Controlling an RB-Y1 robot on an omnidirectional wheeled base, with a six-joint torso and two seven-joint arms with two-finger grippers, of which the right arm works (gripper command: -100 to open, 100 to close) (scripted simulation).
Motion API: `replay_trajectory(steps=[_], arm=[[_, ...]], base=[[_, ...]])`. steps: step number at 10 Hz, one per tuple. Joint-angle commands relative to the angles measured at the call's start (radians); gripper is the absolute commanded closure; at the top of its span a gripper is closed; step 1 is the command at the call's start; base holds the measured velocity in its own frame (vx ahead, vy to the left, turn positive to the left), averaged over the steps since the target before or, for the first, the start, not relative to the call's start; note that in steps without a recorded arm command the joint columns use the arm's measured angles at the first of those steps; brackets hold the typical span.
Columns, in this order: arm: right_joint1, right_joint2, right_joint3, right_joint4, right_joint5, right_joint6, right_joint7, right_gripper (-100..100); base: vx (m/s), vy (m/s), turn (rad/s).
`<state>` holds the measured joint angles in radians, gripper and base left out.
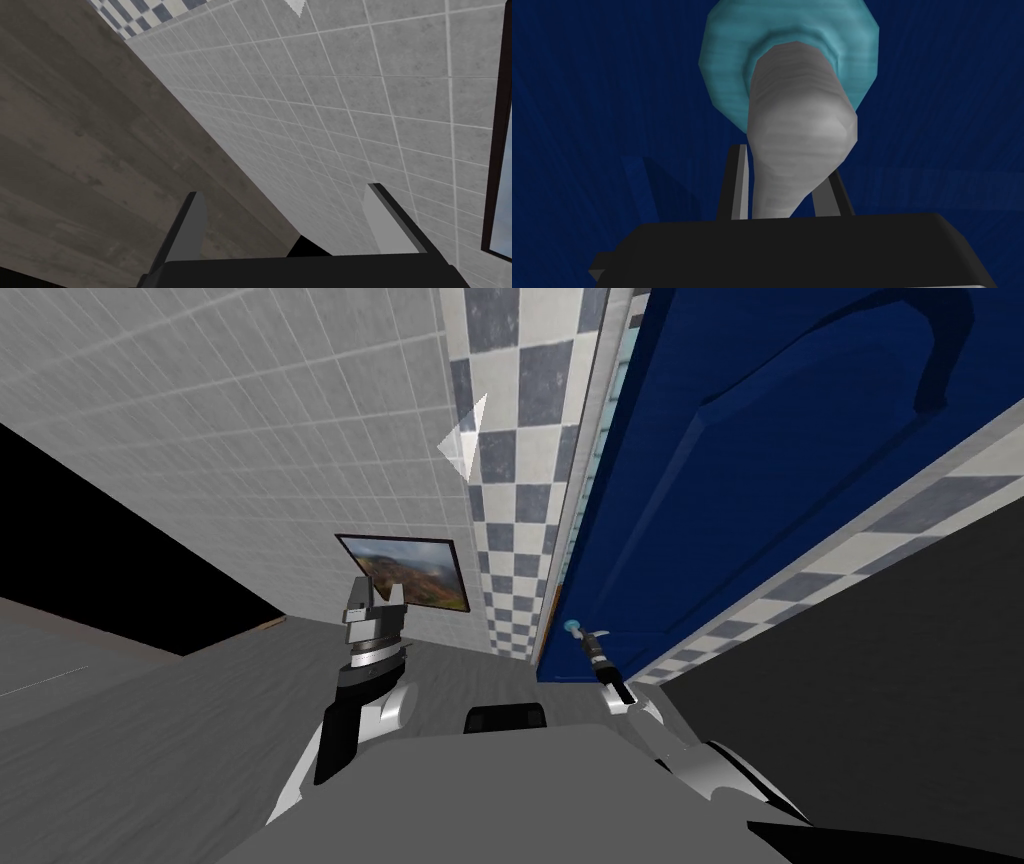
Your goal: Pull the door open
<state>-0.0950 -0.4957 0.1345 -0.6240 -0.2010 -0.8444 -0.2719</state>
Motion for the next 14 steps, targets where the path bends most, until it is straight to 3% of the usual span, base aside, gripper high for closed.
replay_trajectory(steps=[1,3,11,12,13,14], arm=[[0.007,-0.013,0.021,-0.005,0.009,-0.017,-0.021,100],[0.012,-0.014,0.023,-0.008,0.009,-0.014,-0.023,100],[0.099,-0.105,0.114,-0.017,0.022,-0.165,-0.116,100],[0.092,-0.097,0.109,-0.009,0.022,-0.153,-0.110,100],[0.109,-0.109,0.122,0.000,0.018,-0.187,-0.121,100],[0.109,-0.109,0.122,0.000,0.018,-0.187,-0.121,100]], base=[[-0.199,-0.085,0.090],[-0.132,-0.053,0.045],[-0.194,-0.080,0.123],[-0.096,-0.039,0.021],[-0.150,-0.053,0.231],[-0.162,-0.089,0.127]])
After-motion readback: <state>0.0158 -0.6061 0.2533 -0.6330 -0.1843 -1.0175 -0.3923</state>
